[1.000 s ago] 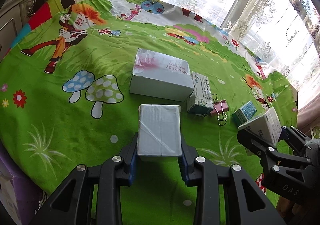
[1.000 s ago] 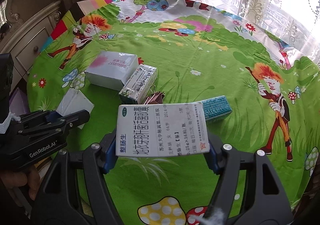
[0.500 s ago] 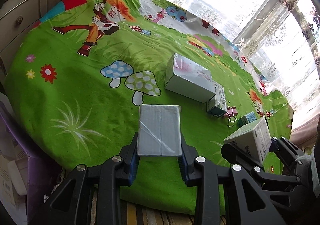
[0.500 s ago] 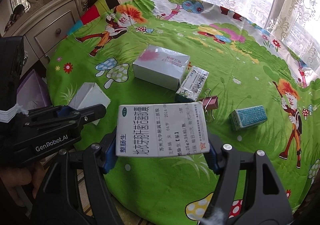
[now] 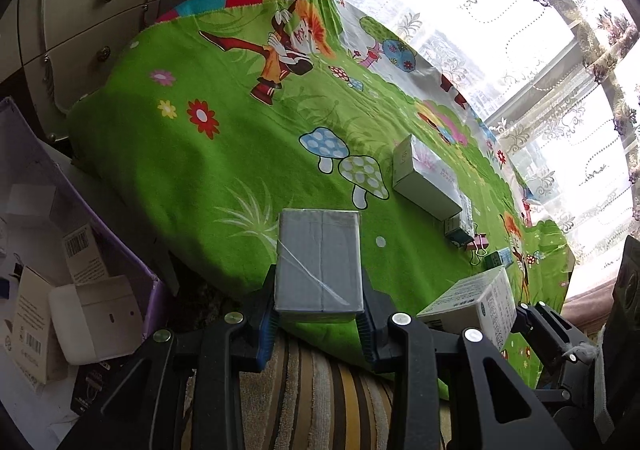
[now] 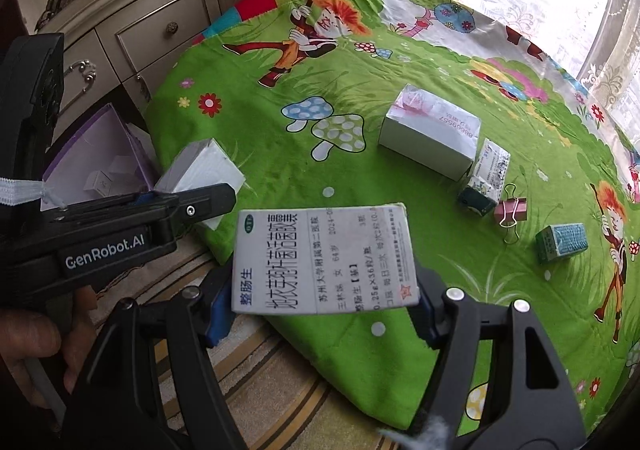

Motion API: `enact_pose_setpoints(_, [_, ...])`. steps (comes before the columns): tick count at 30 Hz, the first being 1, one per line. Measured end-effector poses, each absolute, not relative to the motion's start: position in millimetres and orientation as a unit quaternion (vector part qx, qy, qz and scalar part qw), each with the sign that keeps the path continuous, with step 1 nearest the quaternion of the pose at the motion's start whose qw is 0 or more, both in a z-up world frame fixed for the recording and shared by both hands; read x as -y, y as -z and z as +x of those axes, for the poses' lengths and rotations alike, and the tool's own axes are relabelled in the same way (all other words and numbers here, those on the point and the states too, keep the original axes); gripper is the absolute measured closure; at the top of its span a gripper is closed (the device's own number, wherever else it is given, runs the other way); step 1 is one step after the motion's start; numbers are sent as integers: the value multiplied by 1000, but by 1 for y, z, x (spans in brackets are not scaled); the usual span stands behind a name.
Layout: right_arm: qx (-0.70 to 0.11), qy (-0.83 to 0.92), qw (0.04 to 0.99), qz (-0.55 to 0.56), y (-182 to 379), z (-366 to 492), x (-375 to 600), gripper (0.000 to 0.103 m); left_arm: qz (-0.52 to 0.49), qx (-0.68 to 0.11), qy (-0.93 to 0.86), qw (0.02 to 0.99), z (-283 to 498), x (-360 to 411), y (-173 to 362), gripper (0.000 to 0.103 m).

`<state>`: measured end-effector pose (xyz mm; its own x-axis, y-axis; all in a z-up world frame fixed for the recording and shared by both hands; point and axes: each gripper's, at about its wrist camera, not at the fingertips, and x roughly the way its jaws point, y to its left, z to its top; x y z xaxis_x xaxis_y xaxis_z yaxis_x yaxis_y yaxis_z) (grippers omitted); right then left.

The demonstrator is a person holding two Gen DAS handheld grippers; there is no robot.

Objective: Organize rigid objects
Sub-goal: 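Carry both boxes into the purple storage box and open both tools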

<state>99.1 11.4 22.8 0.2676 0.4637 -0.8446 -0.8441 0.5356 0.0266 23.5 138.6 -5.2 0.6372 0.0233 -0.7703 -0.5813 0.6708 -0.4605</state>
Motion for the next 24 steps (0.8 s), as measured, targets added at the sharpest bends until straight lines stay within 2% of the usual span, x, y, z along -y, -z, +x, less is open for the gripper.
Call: enact_pose_setpoints(24, [-408,-503,698,-305,-19,-19,-101,29,-487,-299,-252,781,-118,-217,27,68])
